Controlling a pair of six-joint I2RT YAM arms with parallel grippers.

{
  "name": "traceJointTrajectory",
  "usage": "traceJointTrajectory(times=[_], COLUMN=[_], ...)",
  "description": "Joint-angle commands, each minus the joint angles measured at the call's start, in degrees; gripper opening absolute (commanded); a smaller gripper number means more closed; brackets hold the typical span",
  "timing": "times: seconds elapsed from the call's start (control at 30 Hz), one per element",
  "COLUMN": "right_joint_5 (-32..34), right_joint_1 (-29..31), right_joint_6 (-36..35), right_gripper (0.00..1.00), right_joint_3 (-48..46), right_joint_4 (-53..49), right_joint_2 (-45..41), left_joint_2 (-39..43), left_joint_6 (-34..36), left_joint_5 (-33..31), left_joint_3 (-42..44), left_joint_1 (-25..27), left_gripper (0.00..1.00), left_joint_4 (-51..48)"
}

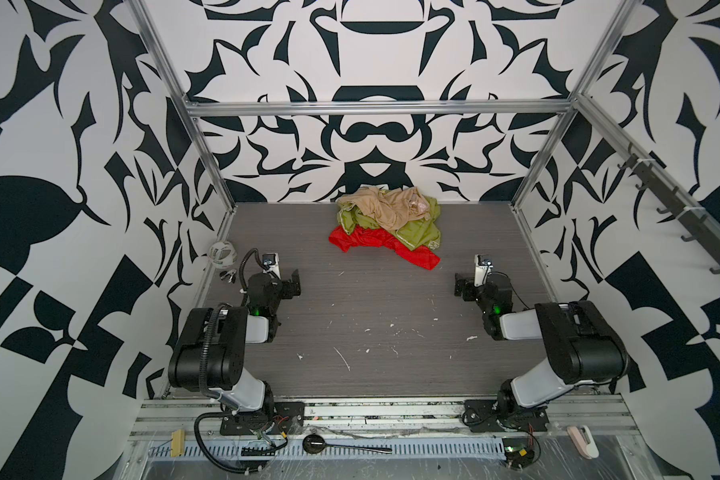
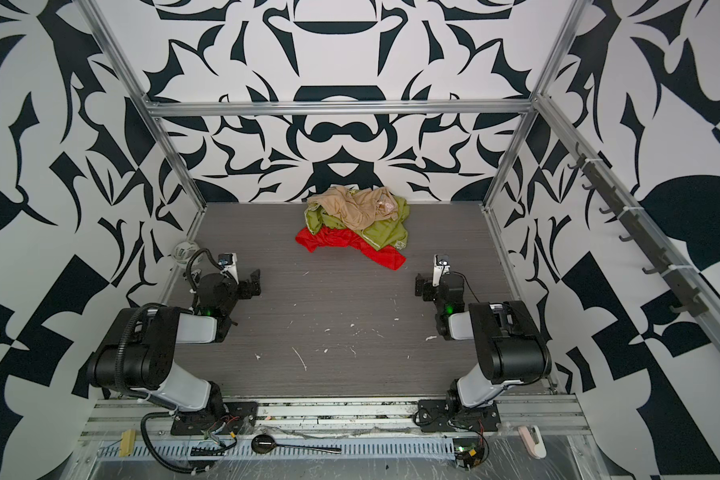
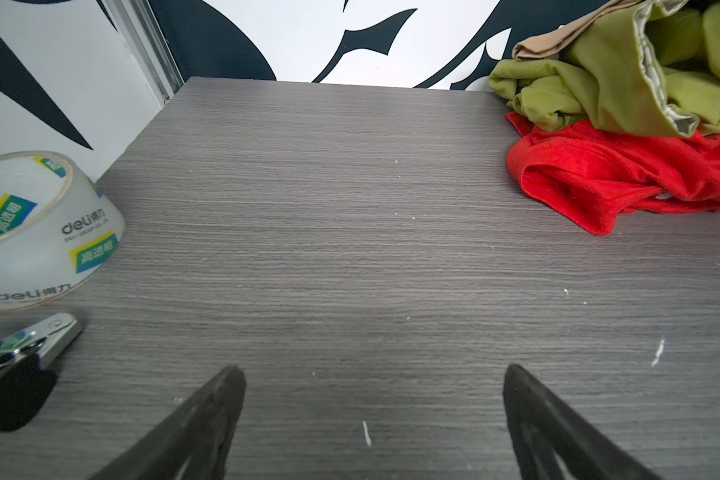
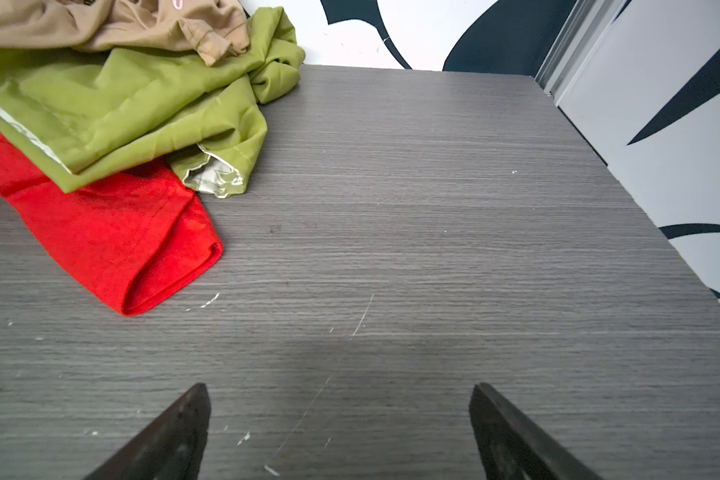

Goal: Pick out a specific cloth from the pile

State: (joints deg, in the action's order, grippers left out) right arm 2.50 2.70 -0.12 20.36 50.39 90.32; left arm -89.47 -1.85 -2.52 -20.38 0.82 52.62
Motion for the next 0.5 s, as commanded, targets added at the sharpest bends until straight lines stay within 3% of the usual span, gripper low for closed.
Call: traceJointTrajectory(times=[0.0, 0.47], right_joint_5=[-0.39, -0.23], right_joint_1=[0.0, 0.01], right_joint_6=[0.14, 0.19], right_gripper=[0.99, 0.99], right_joint_3=[0.18, -0.08], right_joint_4=[1.35, 1.73], right_joint_2=[-1.36, -1.42], left_joint_2=[-0.09, 0.02], left_joint_6=[0.17, 0.0], left_joint_5=[0.49, 0.43], left_joint_3=[-0.79, -0.35], left_joint_1=[0.08, 0.06], left_gripper=[0.99, 0.99], left_joint_4=[0.46, 0.9])
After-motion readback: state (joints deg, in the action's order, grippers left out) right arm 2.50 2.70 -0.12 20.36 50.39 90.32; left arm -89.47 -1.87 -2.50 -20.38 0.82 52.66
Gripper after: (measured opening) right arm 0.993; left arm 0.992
